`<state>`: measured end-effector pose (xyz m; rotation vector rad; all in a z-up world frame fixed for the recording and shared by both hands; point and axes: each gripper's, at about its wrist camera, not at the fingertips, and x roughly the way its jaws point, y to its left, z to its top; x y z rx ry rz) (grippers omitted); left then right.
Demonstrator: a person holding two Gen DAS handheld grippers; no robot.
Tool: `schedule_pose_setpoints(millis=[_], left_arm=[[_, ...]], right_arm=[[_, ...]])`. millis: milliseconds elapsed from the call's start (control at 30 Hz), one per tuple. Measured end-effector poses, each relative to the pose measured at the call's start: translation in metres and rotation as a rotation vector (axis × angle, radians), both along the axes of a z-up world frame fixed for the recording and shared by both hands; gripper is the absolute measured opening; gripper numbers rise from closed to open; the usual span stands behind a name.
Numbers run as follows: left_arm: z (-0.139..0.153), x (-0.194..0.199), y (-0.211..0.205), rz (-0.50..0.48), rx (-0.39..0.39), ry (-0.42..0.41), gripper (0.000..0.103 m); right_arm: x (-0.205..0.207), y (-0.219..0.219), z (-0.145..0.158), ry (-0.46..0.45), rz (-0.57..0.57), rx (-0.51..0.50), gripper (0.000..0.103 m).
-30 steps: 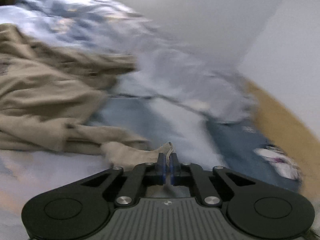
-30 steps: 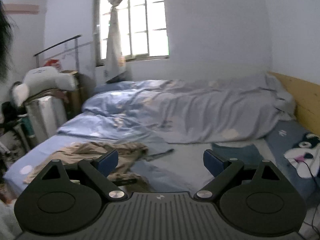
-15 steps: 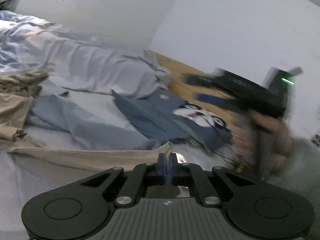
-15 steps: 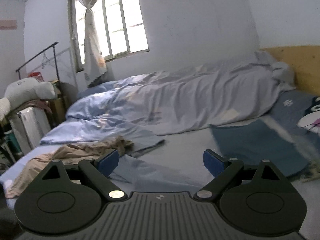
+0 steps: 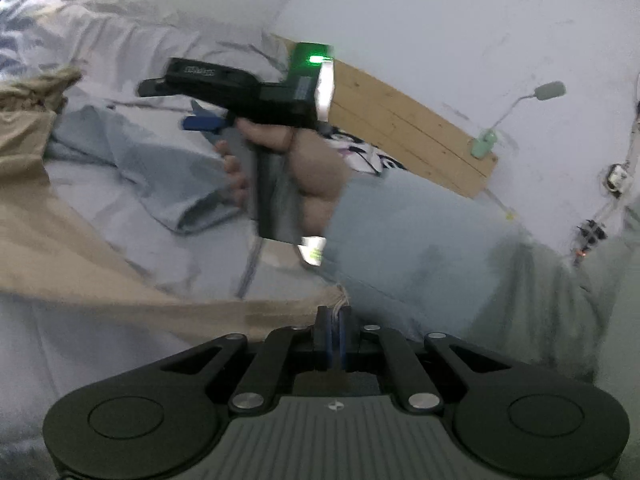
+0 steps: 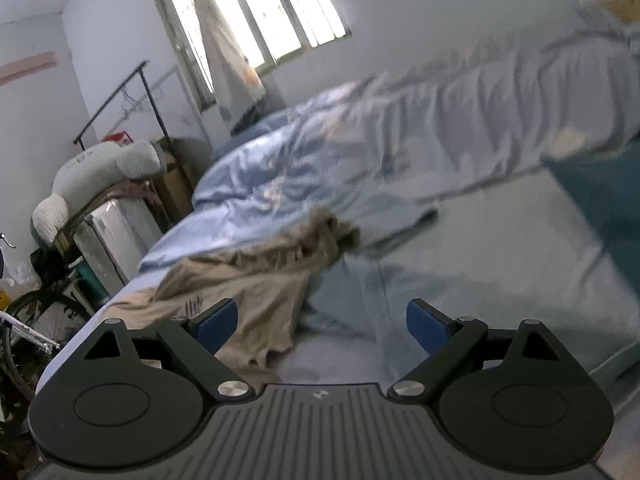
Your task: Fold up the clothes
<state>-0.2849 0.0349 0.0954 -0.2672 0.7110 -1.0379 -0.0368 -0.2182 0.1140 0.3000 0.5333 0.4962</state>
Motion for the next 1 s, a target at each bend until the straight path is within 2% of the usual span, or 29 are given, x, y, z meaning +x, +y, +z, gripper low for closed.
schedule_pose_setpoints(millis=[100,167,400,567,633,733,1000], left_arm=[[0.000,-0.010,-0.002,-0.063,0.001,0.041,0.000],[-0.004,-0.016,-0.006,-0.089,0.036,0.072,0.001],[-0.016,-0.011,-0.008,0.051,0.163,0.105,0.002],[-0.006,-0.007,0.005,0.145,0.123,0.123,0.005],[-0.002,-0.008,0.011,0.159,0.099,0.137,0.021],[0.004,-0.006,0.019,0.194,0.073,0.147,0.037],[0.027,0.011,0.039,0.377,0.016,0.082,0.049]], right_arm=[[0.010,0.003,-0.015,0.022,0.003,0.034,0.094],[0.015,0.005,-0.023,0.052,0.004,0.059,0.094],[0.020,0.018,-0.036,0.065,0.023,0.024,0.094],[0.018,0.009,-0.031,0.043,0.031,0.038,0.094],[0.017,0.004,-0.030,0.040,0.028,0.040,0.094],[0.016,-0.002,-0.029,0.042,0.021,0.046,0.094],[0.011,-0.020,-0.025,0.043,0.010,0.055,0.094]])
